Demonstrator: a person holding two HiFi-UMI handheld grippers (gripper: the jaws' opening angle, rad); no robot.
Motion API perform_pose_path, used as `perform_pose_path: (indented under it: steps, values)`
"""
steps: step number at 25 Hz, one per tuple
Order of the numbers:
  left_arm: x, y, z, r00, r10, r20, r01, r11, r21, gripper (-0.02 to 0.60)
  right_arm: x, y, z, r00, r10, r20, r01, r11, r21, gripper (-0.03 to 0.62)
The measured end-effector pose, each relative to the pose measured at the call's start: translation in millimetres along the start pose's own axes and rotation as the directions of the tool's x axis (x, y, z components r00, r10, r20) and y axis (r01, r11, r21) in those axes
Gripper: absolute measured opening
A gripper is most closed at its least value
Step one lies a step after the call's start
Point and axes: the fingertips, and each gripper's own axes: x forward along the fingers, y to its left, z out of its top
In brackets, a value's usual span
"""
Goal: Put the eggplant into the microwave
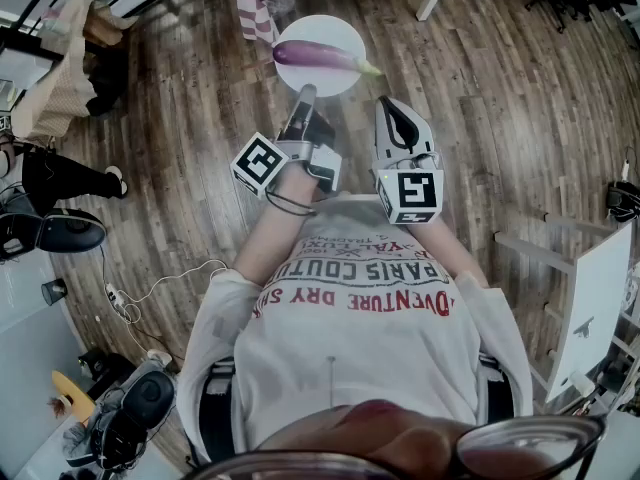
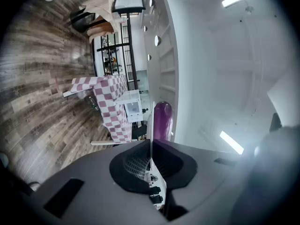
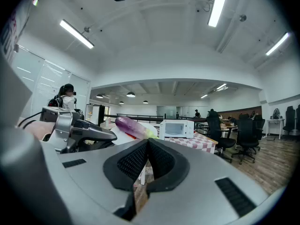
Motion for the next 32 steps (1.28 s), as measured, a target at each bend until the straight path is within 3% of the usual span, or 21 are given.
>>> perform_pose_path:
  steps: [19, 25, 32]
  values:
    - [14, 36, 16, 0.993, 0.118, 0.020, -0.118, 0.993, 0.004, 0.035, 23, -13, -10, 0.999, -0.006, -0.034, 0.006, 1.000, 0.017, 0.026]
    - [48, 49, 3, 0.992, 0.123, 0.021, -0.122, 0.992, -0.023, 0.035, 44, -47, -21, 0.999, 0.004, -0.041, -0.002, 1.000, 0.028, 0.026]
    - [118, 54, -6, 0.990, 0.119, 0.070, -0.118, 0.993, -0.019, 0.035, 96, -110, -20, 0.997, 0.071, -0.010, -0.070, 0.996, 0.054, 0.026]
